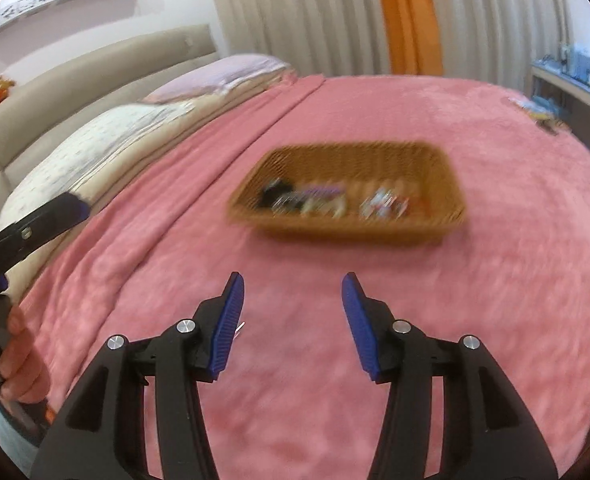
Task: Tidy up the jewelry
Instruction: 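Grasp the gold square charm with the left tool while the right grasps the chain bracelet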
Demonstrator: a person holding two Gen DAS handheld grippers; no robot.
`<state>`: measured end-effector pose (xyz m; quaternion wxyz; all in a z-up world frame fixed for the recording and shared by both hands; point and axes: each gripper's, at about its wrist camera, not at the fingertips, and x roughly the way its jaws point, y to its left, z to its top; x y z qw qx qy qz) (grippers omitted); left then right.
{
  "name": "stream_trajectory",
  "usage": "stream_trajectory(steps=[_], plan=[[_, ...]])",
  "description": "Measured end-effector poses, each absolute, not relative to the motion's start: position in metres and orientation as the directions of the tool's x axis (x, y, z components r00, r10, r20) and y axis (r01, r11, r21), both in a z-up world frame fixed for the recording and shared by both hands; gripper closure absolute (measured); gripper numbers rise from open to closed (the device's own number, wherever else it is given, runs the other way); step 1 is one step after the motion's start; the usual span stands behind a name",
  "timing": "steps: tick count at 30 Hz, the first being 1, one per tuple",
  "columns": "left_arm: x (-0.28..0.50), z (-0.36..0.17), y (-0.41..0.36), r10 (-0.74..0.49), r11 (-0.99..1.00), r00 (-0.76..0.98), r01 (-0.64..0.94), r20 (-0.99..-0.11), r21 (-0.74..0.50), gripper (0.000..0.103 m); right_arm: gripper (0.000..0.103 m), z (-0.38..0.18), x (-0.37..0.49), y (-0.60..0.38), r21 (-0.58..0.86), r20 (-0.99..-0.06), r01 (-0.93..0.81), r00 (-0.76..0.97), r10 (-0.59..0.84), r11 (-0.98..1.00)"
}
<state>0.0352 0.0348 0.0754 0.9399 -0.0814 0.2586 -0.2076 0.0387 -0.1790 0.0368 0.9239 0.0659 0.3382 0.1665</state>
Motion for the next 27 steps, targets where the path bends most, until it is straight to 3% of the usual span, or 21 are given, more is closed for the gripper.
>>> stream_trajectory(steps=[10,12,16,18,19,20,27], plan=[[0.01,0.016,0.063,-0.4,0.913,0.746,0.274,-0.533,-0.301,0.034,0.057,-0.032,0.007,-0.107,0.187,-0.699,-0.376,0.598,0.392,0.907],[0.009,0.007,0.066,-0.387,0.919,0.738,0.263,-0.552,-0.293,0.034,0.065,-0.039,0.003,-0.098,0.186,-0.71,-0.397,0.578,0.402,0.899],[0.014,-0.006,0.073,-0.382,0.921,0.723,0.25,-0.576,-0.297,0.034,0.07,-0.045,0.002,-0.085,0.138,-0.734,-0.419,0.565,0.377,0.897],[0.017,-0.012,0.073,-0.382,0.921,0.715,0.24,-0.586,-0.307,0.034,0.079,-0.048,0.006,-0.081,0.128,-0.751,-0.424,0.549,0.367,0.896],[0.021,-0.015,0.073,-0.384,0.92,0.706,0.235,-0.595,-0.315,0.034,0.09,-0.05,0.007,-0.08,0.125,-0.759,-0.429,0.539,0.365,0.894],[0.021,-0.017,0.071,-0.385,0.919,0.702,0.234,-0.6,-0.316,0.034,0.092,-0.05,0.006,-0.08,0.122,-0.759,-0.432,0.539,0.365,0.894],[0.04,-0.03,0.049,-0.359,0.933,0.655,0.243,-0.665,-0.264,0.042,0.096,-0.044,0.015,-0.11,0.105,-0.751,-0.355,0.584,0.308,0.929]])
